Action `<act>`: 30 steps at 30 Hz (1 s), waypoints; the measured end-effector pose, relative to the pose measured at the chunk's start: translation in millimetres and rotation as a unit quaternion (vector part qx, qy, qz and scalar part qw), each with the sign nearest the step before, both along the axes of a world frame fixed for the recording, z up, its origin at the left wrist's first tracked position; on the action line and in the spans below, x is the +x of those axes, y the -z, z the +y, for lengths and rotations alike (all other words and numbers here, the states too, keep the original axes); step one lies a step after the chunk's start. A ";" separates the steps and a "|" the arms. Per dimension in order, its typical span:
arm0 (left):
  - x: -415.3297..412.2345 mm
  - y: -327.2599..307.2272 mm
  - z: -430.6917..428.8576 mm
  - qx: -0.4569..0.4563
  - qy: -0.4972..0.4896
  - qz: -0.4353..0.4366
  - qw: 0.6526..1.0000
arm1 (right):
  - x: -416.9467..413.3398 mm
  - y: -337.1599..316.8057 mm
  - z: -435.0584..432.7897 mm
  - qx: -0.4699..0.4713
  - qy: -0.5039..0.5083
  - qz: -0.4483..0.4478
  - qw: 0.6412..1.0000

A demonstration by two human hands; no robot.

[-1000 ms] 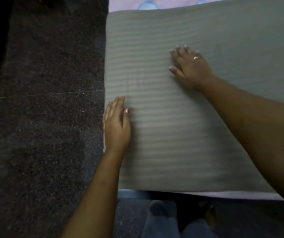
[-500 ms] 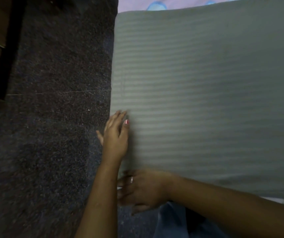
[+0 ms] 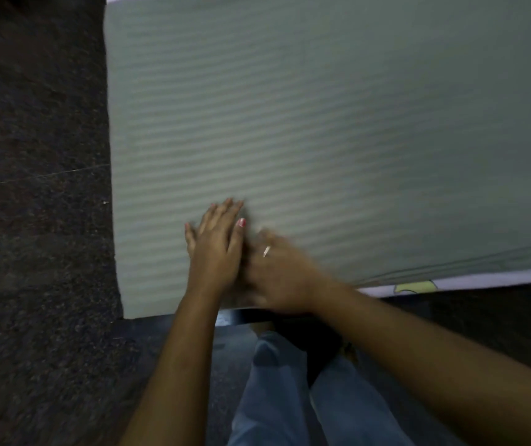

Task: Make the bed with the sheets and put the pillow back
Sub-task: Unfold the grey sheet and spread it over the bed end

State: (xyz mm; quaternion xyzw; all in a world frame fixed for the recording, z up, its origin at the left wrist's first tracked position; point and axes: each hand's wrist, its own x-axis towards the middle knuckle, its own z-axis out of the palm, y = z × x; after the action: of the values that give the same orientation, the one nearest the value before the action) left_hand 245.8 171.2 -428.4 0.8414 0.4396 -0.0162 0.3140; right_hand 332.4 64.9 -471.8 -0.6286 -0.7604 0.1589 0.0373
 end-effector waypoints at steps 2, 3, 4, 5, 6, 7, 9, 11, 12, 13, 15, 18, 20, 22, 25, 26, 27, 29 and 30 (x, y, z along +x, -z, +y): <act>5.9 -0.9 -19.7 -0.019 0.021 -0.008 1.000 | -19.2 -4.7 -30.6 0.030 -0.122 0.053 0.991; 9.8 -1.8 -29.9 -0.031 0.030 -0.009 0.999 | -17.6 -7.7 -45.4 0.051 -0.157 0.084 0.983; 13.5 -1.8 -37.9 -0.040 0.038 -0.008 0.998 | -9.9 -10.9 -56.8 0.063 -0.176 0.107 0.976; 17.9 -1.5 -46.0 -0.044 0.047 -0.004 0.998 | 4.9 -13.9 -66.8 0.070 -0.167 0.122 0.976; 22.1 -1.2 -51.8 -0.044 0.053 -0.001 0.998 | 24.0 -19.0 -73.0 0.075 -0.128 0.121 0.981; 26.0 -0.6 -55.4 -0.042 0.054 -0.001 0.998 | 48.0 -21.0 -76.8 0.076 -0.067 0.106 0.989; 37.8 1.6 -63.6 -0.038 0.054 -0.005 0.998 | 112.6 -19.8 -91.2 0.067 0.110 0.041 0.991; 53.2 4.2 -70.8 -0.032 0.062 -0.007 0.998 | 171.4 -16.5 -111.9 0.023 0.269 -0.010 0.963; 60.9 4.8 -73.1 -0.030 0.069 -0.007 0.997 | 185.0 -14.2 -118.8 0.000 0.315 -0.027 0.949; 70.9 5.5 -77.6 -0.030 0.080 -0.007 0.996 | 187.9 -10.7 -124.5 -0.012 0.332 -0.049 0.942; 91.3 7.3 -88.5 -0.035 0.105 -0.009 0.994 | 171.2 -4.4 -129.9 -0.021 0.292 -0.079 0.953; 114.1 6.3 -106.8 -0.053 0.129 -0.024 0.990 | 126.7 -6.4 -149.5 0.014 0.183 -0.051 0.982; 124.6 5.0 -119.9 -0.064 0.143 -0.032 0.987 | 107.2 -12.7 -172.9 0.027 0.120 -0.025 0.992; 131.7 4.8 -131.4 -0.072 0.158 -0.035 0.984 | 101.8 -20.3 -190.9 0.046 0.073 0.010 0.996; 147.0 7.5 -148.9 -0.092 0.162 -0.050 0.981 | 128.2 -24.4 -199.7 0.093 0.113 0.030 0.989; 152.9 9.1 -153.5 -0.094 0.160 -0.054 0.981 | 144.2 -21.0 -200.2 0.099 0.167 0.024 0.981; 158.3 10.8 -157.5 -0.088 0.159 -0.052 0.982 | 163.0 -16.9 -201.3 0.095 0.228 0.011 0.969; 172.1 16.0 -170.9 -0.049 0.175 -0.031 0.983 | 206.9 -9.4 -213.4 0.047 0.341 -0.032 0.938; 179.5 18.7 -180.3 -0.012 0.196 -0.013 0.980 | 229.3 -6.4 -225.6 0.014 0.390 -0.049 0.919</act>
State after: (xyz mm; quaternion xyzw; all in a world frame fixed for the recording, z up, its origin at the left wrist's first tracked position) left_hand 425.4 -9.1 -447.1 0.9075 0.2618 -0.0724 0.3205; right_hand 561.6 -160.7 -465.4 -0.8819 -0.4578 0.0900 0.0683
